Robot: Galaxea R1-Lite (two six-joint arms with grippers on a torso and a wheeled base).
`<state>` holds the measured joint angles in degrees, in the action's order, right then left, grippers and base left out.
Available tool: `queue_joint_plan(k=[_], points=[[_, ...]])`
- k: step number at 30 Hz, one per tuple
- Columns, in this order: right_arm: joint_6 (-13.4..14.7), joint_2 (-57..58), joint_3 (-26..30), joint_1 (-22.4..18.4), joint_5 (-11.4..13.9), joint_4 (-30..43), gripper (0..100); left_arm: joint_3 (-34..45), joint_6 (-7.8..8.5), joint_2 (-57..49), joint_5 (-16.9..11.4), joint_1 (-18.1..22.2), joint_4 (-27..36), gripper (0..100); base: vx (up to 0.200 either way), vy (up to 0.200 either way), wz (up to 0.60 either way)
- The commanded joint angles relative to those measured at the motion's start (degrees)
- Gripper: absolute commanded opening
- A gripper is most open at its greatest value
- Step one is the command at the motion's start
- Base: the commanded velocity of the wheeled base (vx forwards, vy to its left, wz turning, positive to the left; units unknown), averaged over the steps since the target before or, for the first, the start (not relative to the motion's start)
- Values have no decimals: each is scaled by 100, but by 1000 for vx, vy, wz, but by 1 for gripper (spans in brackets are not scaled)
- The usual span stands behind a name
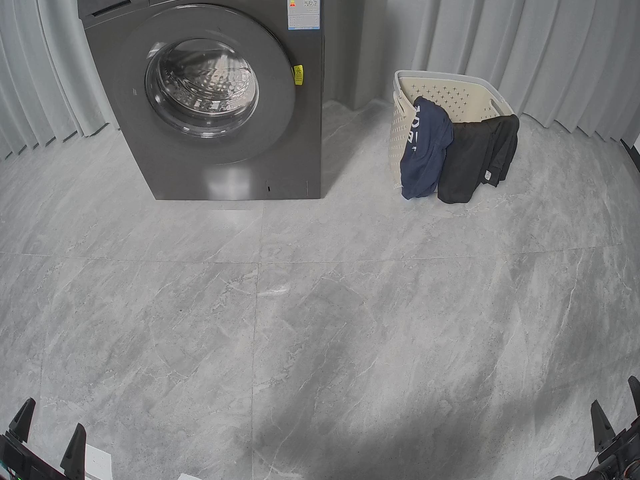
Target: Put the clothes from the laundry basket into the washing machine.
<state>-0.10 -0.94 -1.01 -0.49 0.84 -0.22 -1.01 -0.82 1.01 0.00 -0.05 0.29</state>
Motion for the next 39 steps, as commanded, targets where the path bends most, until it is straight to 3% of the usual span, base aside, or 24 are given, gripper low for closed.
queue_joint_plan(k=[1,15,30,39], points=[[10,24,101,5,-5,-4,100,92,-24,-84,0,-4,-3,100,0,0,0],[-8,24,101,5,-5,-4,100,92,-112,-84,26,-4,-3,100,0,0,0],[-8,24,101,5,-5,-4,100,92,-120,-84,35,-4,-3,100,200,0,0],[-8,24,101,5,-5,-4,100,92,-112,-84,44,-4,6,100,0,0,0]])
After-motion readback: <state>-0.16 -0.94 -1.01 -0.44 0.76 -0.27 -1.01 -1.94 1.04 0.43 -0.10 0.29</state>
